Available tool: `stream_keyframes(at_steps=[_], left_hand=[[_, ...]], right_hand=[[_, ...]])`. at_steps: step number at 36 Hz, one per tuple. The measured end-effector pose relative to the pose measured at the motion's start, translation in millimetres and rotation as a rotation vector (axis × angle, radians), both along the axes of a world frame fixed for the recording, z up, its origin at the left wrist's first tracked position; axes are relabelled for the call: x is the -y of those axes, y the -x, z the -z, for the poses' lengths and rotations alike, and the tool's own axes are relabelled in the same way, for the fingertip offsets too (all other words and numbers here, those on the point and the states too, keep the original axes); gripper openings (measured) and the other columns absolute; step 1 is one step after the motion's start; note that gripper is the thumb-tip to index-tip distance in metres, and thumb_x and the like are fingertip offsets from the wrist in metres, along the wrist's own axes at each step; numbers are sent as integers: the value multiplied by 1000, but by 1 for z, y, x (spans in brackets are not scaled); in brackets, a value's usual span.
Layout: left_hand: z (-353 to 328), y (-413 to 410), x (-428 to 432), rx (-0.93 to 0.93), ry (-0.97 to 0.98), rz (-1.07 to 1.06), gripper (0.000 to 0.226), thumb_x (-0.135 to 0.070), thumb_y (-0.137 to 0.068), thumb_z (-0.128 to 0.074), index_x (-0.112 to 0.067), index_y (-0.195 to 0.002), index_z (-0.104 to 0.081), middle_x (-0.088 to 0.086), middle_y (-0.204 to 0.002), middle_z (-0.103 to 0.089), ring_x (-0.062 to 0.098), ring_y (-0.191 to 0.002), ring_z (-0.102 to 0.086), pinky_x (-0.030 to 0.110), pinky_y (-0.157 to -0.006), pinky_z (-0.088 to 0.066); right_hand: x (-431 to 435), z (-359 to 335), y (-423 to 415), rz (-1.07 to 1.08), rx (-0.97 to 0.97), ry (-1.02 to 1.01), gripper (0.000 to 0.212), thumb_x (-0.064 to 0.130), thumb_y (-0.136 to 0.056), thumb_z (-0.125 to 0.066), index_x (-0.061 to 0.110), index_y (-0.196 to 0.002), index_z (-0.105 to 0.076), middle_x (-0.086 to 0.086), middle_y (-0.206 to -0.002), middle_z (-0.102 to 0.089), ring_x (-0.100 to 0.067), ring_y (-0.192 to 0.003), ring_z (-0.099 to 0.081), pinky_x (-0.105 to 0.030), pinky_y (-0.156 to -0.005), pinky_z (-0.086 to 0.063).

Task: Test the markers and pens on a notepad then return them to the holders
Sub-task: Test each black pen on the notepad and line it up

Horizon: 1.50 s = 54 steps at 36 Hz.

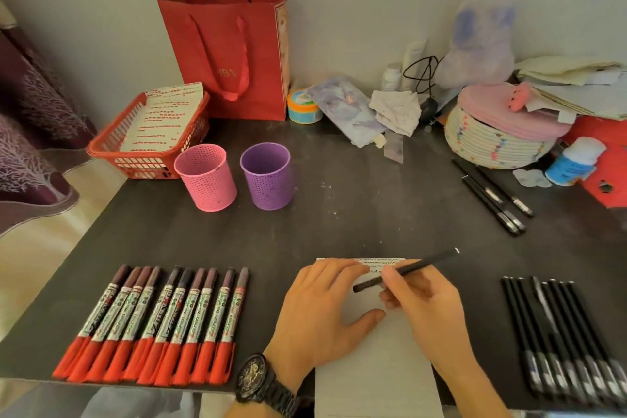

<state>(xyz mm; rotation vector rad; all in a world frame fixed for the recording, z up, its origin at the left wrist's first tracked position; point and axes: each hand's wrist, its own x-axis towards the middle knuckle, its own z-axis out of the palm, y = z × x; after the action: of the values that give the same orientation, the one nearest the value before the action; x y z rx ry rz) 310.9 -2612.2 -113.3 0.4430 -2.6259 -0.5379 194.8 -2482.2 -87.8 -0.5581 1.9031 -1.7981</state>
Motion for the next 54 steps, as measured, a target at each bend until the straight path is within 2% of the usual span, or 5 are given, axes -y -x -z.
stream_keyframes(at_steps=[13, 24, 32, 40, 54], left_hand=[[-1, 2, -2, -63, 145, 13, 28, -42, -101, -45, -22, -90, -62, -10, -83, -59, 12, -73, -51, 31, -61, -44], [-4, 1, -3, -146, 197, -24, 58, -51, -97, -46, -20, -48, -39, -8, -44, -40, 12, -42, -33, 28, -44, -28], [-4, 0, -1, -145, 168, -58, 62, -65, -95, -44, -22, -50, -35, -10, -46, -37, 10, -44, -32, 24, -48, -23], [0, 1, 0, -135, 65, -97, 41, -63, -92, -49, -31, -72, -34, -19, -76, -41, 5, -76, -40, 24, -65, -39], [4, 4, 5, 88, -81, -154, 49, -69, -83, -45, -41, -125, -45, -35, -89, -37, -4, -91, -46, 10, -85, -29]], right_hand=[[-6, 0, 0, -149, -154, 26, 11, 37, -86, -65, 37, -85, -76, 6, -72, -71, -10, -65, -65, -17, -61, -51], [-5, 3, -1, -245, -124, 23, 14, 34, -88, -66, 32, -79, -77, 6, -77, -75, -10, -67, -68, -17, -63, -53], [-7, 7, 2, -203, -90, 85, 16, 30, -90, -66, 21, -83, -76, 0, -66, -67, -11, -60, -60, -20, -58, -49], [-10, -2, 31, 21, 194, 248, 21, 22, -101, -54, 17, -85, -67, -19, -72, -67, -26, -48, -56, -30, -46, -47], [17, 4, 59, 47, -163, -50, 20, 29, -94, -69, 21, -76, -68, -7, -61, -67, -15, -51, -63, -23, -49, -52]])
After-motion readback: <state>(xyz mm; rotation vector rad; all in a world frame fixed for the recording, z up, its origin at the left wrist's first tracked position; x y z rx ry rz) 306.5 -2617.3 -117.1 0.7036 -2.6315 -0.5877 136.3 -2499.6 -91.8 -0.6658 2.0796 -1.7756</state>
